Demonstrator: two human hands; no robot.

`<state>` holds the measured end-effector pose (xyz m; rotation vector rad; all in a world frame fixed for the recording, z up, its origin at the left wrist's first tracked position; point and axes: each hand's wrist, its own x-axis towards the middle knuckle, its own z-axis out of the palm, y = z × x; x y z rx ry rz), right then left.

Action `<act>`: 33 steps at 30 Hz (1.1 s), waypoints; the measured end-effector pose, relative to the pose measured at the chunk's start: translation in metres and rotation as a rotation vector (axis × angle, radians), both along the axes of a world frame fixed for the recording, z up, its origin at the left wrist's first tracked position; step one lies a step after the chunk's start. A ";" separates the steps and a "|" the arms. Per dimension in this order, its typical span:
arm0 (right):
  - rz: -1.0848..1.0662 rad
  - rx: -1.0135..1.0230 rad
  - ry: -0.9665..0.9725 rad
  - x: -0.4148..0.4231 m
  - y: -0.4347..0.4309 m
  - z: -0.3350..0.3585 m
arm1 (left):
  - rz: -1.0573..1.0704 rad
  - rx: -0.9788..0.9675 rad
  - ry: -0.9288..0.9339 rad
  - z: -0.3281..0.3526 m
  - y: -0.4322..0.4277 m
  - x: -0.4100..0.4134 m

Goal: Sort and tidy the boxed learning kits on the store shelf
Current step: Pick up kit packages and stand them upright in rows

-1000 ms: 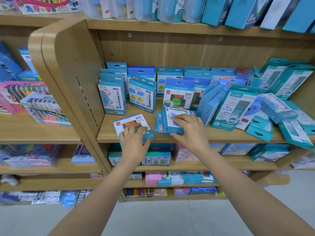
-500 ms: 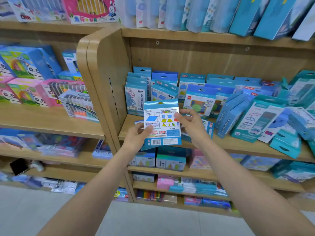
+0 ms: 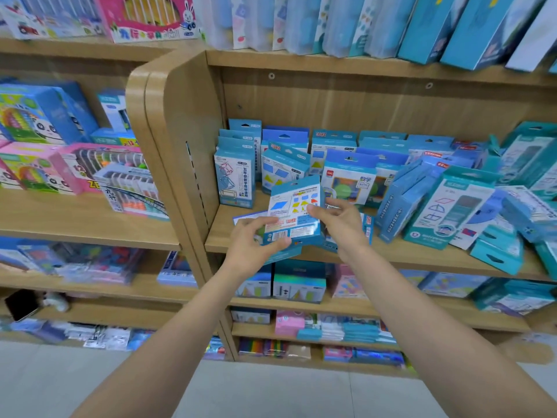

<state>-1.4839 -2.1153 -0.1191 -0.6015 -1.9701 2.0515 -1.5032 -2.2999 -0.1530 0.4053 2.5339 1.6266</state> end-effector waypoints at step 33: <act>0.289 1.327 -0.481 0.011 0.028 -0.034 | 0.241 -0.134 -0.078 -0.003 -0.009 0.005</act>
